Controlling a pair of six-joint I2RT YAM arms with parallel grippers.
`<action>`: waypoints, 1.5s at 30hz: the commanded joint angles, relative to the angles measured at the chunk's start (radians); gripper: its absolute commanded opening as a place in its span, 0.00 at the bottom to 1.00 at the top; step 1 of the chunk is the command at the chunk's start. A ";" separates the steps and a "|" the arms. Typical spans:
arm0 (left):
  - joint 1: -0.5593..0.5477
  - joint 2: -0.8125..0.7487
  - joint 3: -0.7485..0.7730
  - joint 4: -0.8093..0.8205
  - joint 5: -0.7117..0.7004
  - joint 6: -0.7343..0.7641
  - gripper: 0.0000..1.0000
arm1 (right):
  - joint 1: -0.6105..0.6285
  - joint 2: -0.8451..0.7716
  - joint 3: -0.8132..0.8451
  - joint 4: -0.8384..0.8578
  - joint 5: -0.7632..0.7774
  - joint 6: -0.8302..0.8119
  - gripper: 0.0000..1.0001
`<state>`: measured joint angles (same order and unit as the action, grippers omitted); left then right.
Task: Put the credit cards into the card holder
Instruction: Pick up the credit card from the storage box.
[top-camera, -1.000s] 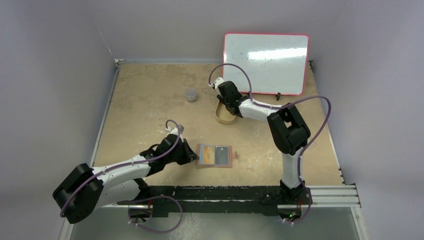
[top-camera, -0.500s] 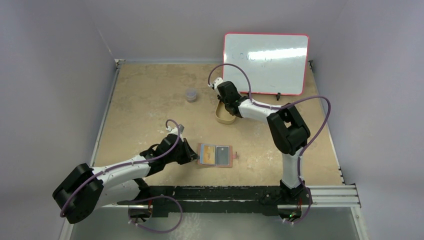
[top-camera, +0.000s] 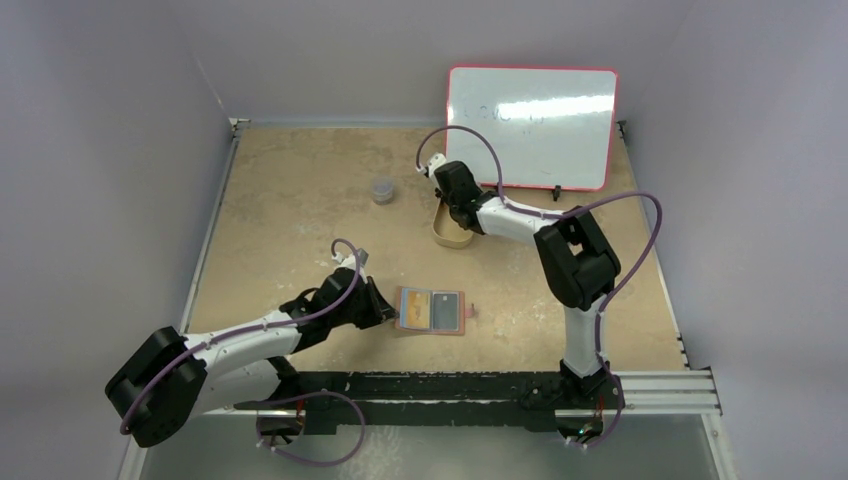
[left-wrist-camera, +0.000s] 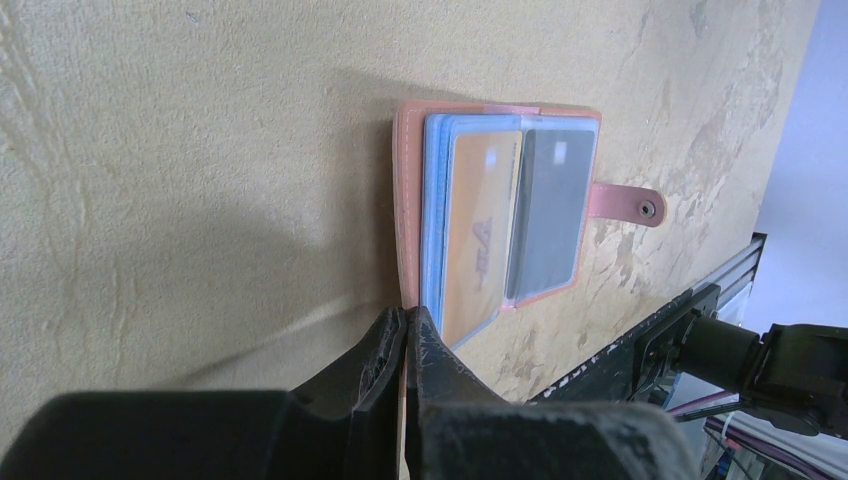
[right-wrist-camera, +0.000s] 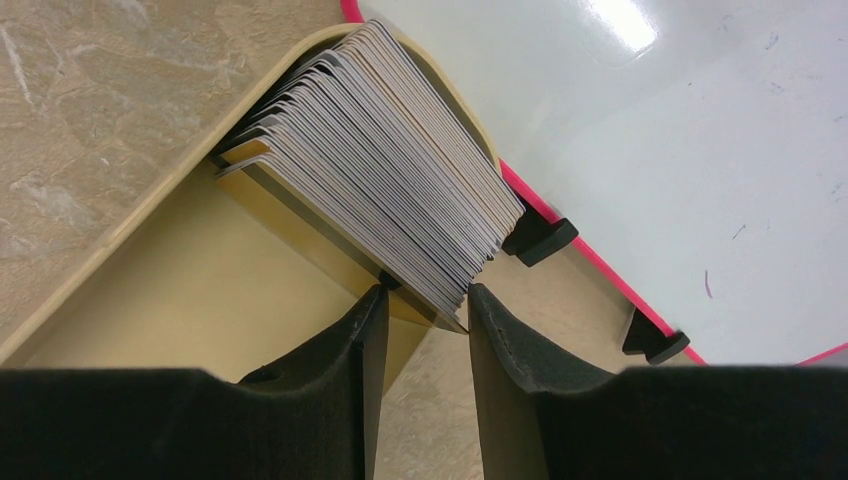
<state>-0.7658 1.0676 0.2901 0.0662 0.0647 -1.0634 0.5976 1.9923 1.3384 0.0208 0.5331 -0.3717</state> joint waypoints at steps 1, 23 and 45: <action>0.003 -0.006 0.012 0.055 0.004 -0.007 0.00 | -0.005 -0.058 0.054 0.032 0.038 -0.006 0.37; 0.003 0.002 0.013 0.061 0.010 -0.006 0.00 | -0.004 -0.075 0.087 -0.045 0.013 0.029 0.24; 0.003 0.008 0.009 0.071 -0.004 -0.021 0.04 | 0.046 -0.215 0.046 -0.287 -0.282 0.204 0.00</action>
<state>-0.7662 1.0824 0.2897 0.0757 0.0673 -1.0641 0.6300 1.8431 1.3869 -0.2329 0.3130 -0.2272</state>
